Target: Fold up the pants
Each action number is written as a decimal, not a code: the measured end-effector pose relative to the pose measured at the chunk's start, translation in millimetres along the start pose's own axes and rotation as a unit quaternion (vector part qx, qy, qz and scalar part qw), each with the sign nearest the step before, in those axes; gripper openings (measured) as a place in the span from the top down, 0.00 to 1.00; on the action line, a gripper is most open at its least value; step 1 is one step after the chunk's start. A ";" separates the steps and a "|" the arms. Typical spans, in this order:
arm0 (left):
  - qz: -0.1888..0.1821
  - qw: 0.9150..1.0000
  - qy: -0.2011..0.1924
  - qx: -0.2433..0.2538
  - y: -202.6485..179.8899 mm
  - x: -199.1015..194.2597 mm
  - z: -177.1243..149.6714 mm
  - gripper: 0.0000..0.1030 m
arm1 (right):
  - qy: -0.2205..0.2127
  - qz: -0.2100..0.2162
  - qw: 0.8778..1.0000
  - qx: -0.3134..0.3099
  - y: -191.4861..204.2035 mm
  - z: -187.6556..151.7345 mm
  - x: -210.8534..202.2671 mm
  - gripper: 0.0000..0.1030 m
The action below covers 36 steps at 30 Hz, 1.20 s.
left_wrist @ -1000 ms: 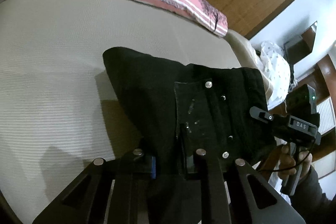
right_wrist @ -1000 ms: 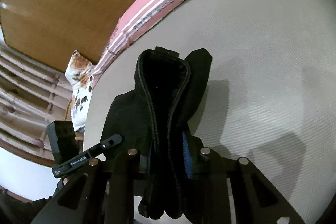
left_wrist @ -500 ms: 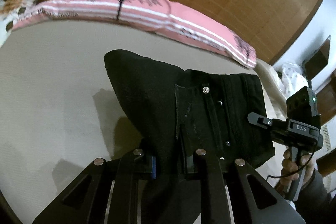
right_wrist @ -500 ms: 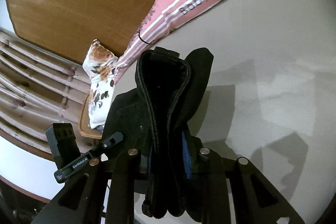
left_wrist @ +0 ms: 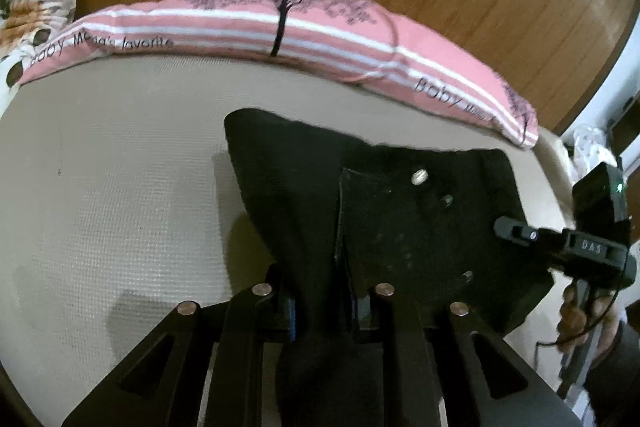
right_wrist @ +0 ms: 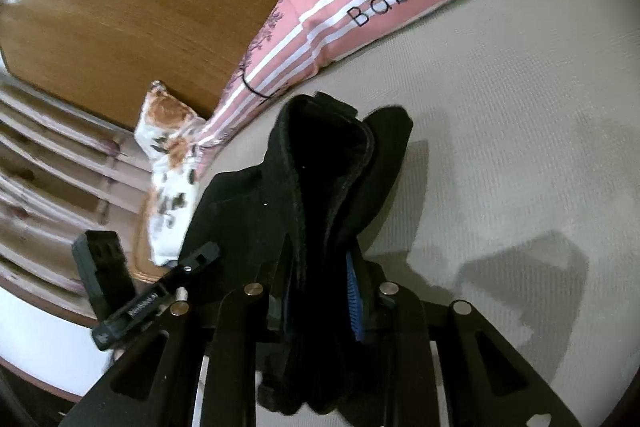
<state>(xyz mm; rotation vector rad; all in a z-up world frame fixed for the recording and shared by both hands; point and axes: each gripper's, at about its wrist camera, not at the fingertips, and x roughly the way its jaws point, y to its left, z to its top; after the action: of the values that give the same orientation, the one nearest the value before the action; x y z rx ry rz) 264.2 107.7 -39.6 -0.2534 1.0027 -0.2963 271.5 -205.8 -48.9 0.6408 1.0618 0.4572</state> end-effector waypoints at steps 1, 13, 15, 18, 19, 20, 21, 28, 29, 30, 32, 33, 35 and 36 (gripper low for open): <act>0.005 1.000 0.007 0.003 3.2 4.5 -4.2 0.72 | 0.000 -0.011 1.000 -0.006 -2.8 1.0 3.0 0.79; 0.083 0.996 -0.015 0.030 -1.8 -12.2 -63.7 0.45 | 0.000 -0.120 0.991 -0.066 -1.6 -30.4 1.2 0.48; 0.102 0.994 -0.017 0.033 -4.9 -18.0 -71.1 0.45 | -0.009 -0.133 0.987 -0.084 5.7 -40.9 -8.8 0.48; 0.133 0.990 -0.030 0.044 -14.3 -32.5 -85.2 0.45 | -0.017 -0.139 0.985 -0.097 13.3 -59.8 -24.8 0.47; 0.152 0.986 -0.035 0.052 -20.0 -38.7 -90.4 0.45 | -0.024 -0.147 0.983 -0.104 16.4 -66.4 -29.5 0.47; 0.166 0.984 -0.036 0.058 -24.2 -42.9 -93.6 0.45 | -0.027 -0.151 0.982 -0.109 18.4 -71.0 -31.9 0.46; 0.174 0.982 -0.038 0.061 -26.5 -46.4 -96.6 0.45 | -0.026 -0.157 0.981 -0.111 19.1 -73.8 -32.1 0.44; 0.229 0.969 -0.051 0.072 -50.6 -84.4 -118.5 0.44 | -0.024 -0.192 0.976 -0.098 11.8 -78.0 -21.6 0.39; 0.230 0.969 -0.052 0.069 -52.3 -88.0 -120.1 0.44 | -0.024 -0.197 0.975 -0.101 12.6 -78.5 -21.2 0.39; 0.229 0.970 -0.053 0.061 -53.6 -93.0 -123.2 0.44 | -0.026 -0.203 0.973 -0.106 15.1 -78.8 -20.4 0.39; 0.232 0.970 -0.057 0.042 -56.1 -102.8 -129.5 0.42 | -0.031 -0.222 0.967 -0.120 23.2 -80.4 -21.6 0.38; 0.234 0.970 -0.058 0.037 -56.7 -104.8 -130.8 0.41 | -0.036 -0.232 0.964 -0.125 27.7 -81.9 -23.3 0.36; 0.235 0.970 -0.060 0.029 -60.2 -111.3 -135.4 0.37 | -0.045 -0.250 0.958 -0.136 38.3 -85.4 -28.0 0.35; 0.233 0.970 -0.062 0.026 -62.5 -115.4 -138.1 0.36 | -0.047 -0.253 0.956 -0.141 43.3 -87.3 -30.2 0.32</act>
<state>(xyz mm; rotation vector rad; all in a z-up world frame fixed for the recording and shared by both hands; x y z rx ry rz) 80.0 80.7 1.4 0.0159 0.9004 0.1213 177.9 -170.4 -29.3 0.1209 1.0016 0.1225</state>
